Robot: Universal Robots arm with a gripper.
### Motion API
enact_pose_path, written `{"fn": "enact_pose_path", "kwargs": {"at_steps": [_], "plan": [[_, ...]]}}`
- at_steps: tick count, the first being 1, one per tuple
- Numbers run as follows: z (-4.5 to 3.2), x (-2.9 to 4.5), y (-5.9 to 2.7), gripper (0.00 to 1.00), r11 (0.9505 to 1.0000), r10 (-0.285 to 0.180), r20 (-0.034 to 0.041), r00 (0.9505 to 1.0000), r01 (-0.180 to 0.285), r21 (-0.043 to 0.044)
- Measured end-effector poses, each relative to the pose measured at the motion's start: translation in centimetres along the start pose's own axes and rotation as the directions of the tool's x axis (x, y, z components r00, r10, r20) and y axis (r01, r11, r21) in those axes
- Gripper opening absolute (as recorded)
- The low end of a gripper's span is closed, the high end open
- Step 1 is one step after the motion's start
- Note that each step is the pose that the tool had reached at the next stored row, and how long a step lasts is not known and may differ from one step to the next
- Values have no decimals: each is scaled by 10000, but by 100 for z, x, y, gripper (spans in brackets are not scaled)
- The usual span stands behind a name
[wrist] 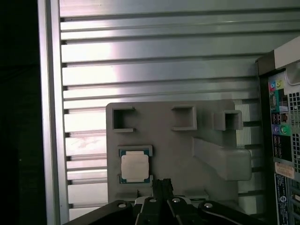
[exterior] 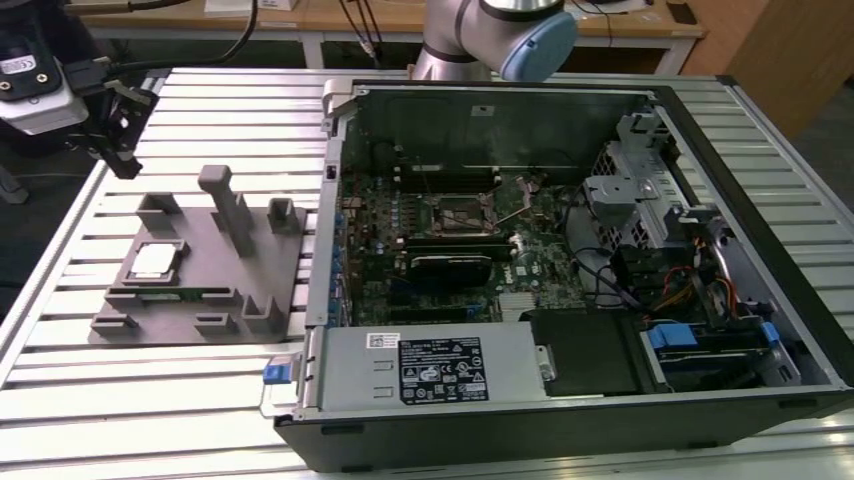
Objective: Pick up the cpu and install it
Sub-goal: 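Reach for the cpu, then pick up the cpu and move it towards the insertion slot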
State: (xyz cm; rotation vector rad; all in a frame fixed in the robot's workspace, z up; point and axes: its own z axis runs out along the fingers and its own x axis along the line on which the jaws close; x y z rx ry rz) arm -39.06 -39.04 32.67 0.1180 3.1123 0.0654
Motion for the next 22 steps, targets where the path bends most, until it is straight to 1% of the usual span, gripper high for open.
{"fn": "enact_pose_path", "kwargs": {"at_steps": [10,22], "plan": [[25,4,-1,11,10000,-1,-1,10000,1,0],[125,14,-7,11,10000,-1,-2,10000,1,1]]}}
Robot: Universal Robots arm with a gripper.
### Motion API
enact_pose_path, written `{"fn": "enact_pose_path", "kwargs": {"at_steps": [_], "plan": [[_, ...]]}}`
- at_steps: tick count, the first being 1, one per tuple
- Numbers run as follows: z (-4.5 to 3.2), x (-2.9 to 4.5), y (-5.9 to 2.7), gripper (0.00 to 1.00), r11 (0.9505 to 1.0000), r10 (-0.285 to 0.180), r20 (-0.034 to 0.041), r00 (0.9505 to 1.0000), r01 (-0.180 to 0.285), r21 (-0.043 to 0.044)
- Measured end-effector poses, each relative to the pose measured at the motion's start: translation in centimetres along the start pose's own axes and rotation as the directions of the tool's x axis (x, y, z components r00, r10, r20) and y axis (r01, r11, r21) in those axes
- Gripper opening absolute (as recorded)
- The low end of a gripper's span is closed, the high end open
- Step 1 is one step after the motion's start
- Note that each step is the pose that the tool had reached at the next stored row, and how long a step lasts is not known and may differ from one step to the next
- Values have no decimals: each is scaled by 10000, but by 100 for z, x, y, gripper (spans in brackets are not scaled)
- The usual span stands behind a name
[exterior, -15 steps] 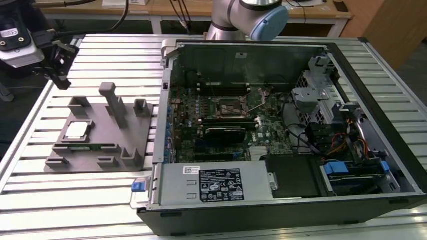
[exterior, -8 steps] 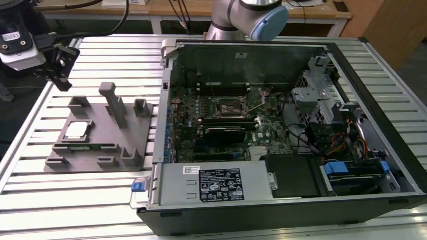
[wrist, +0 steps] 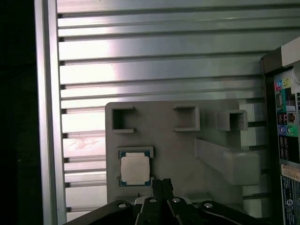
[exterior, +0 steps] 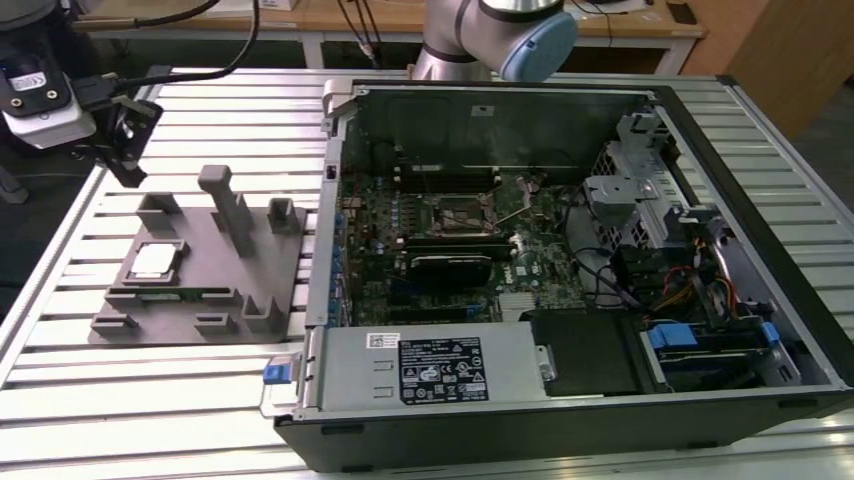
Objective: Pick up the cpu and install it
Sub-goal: 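Pick up the cpu and move it towards the insertion slot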
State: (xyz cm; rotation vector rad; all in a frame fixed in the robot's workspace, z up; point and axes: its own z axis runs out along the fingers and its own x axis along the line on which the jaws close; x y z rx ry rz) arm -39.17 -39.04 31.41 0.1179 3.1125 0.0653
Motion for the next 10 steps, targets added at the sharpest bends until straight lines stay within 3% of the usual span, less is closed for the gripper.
{"fn": "enact_pose_path", "kwargs": {"at_steps": [10], "plan": [[127,8,-7,11,10000,1,1,10000,-1,0]]}}
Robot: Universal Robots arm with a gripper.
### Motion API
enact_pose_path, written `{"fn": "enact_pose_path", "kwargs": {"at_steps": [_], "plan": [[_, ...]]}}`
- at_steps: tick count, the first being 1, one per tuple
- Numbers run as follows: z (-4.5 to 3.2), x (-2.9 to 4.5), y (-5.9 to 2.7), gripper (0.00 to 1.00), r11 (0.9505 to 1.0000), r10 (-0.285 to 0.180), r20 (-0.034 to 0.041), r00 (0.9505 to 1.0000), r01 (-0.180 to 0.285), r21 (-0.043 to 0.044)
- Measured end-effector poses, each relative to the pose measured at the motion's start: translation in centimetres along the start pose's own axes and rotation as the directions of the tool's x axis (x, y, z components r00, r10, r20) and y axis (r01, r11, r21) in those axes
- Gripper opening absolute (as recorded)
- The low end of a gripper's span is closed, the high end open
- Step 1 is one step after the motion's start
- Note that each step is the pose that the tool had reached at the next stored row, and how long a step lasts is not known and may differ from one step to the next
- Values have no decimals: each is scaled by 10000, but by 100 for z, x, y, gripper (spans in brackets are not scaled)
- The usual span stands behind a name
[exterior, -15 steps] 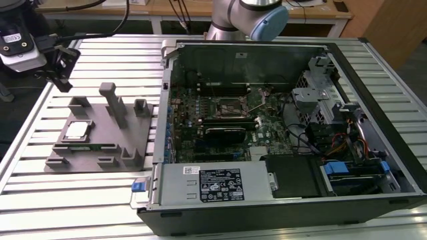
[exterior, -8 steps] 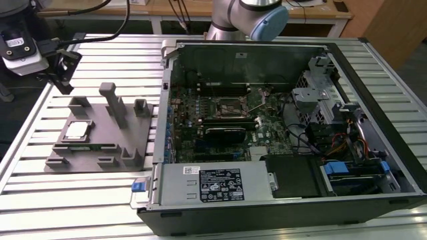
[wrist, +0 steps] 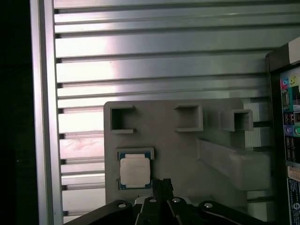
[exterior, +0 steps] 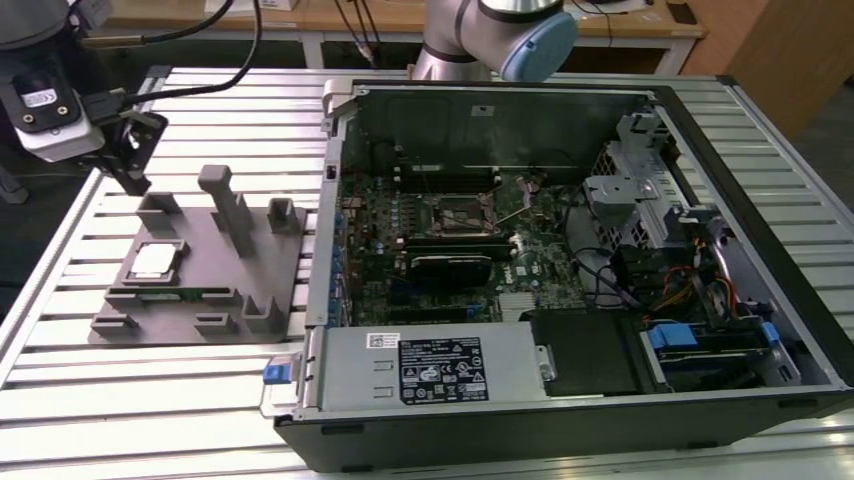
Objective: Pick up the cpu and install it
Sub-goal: 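Pick up the cpu and move it towards the insertion slot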
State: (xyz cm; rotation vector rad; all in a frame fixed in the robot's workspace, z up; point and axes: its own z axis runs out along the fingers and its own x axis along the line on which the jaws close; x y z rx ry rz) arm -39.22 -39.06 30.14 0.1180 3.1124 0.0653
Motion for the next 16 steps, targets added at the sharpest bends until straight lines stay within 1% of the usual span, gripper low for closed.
{"fn": "enact_pose_path", "kwargs": {"at_steps": [9,16], "plan": [[107,4,-6,11,10000,0,0,10000,0,0],[171,5,-8,11,10000,-1,0,10000,1,0]]}}
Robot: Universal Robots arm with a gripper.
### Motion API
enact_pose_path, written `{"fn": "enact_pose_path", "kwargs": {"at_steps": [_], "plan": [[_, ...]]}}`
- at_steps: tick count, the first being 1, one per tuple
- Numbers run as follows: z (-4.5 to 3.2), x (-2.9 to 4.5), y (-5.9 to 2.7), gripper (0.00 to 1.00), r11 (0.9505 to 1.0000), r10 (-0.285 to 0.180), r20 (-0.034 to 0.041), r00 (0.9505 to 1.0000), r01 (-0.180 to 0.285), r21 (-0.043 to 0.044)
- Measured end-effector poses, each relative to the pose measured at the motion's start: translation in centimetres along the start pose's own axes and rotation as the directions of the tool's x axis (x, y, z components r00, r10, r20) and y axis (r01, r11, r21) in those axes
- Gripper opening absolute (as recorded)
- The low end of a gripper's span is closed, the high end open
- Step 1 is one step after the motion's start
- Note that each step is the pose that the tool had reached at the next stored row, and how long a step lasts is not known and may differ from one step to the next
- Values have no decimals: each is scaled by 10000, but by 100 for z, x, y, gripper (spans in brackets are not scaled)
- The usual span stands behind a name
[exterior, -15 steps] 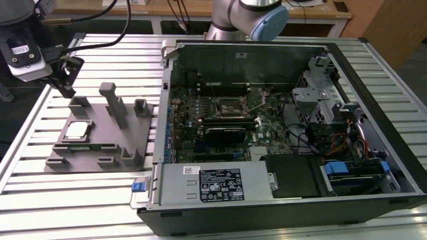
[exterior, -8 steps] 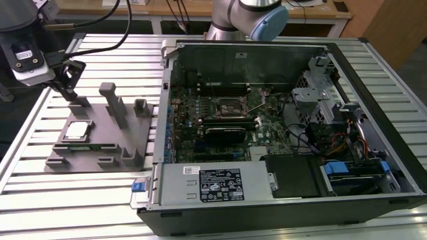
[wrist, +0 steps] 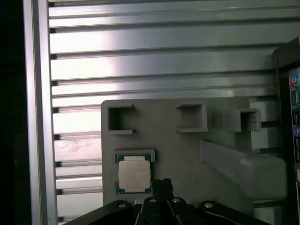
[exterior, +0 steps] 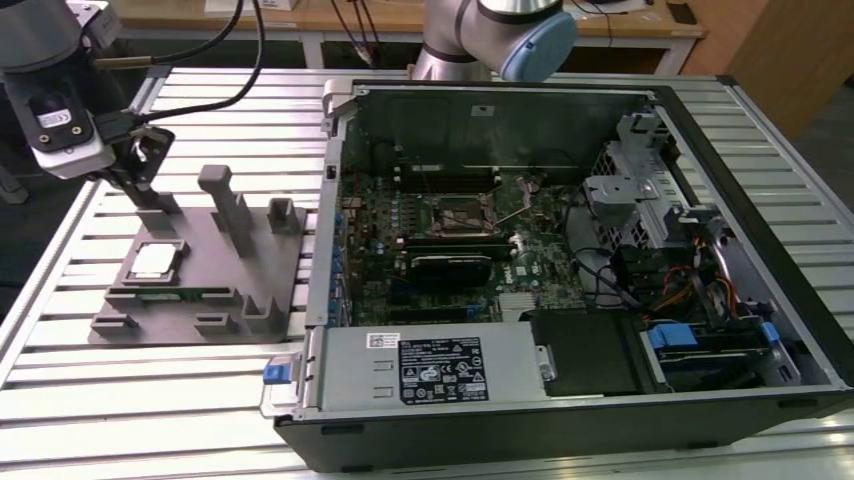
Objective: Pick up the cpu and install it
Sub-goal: 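Pick up the cpu and move it towards the insertion slot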
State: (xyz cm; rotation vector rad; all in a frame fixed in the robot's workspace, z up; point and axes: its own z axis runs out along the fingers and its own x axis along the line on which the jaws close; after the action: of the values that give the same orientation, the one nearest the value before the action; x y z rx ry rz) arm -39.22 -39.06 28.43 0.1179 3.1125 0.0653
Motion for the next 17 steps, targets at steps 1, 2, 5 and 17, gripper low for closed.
{"fn": "enact_pose_path", "kwargs": {"at_steps": [1,2,5,17], "plan": [[8,0,0,11,10000,0,-1,10000,0,0],[18,0,-1,11,10000,0,0,10000,0,1],[44,1,-2,11,10000,-1,0,10000,1,9],[145,15,-18,11,10000,-1,1,10000,1,23]]}}
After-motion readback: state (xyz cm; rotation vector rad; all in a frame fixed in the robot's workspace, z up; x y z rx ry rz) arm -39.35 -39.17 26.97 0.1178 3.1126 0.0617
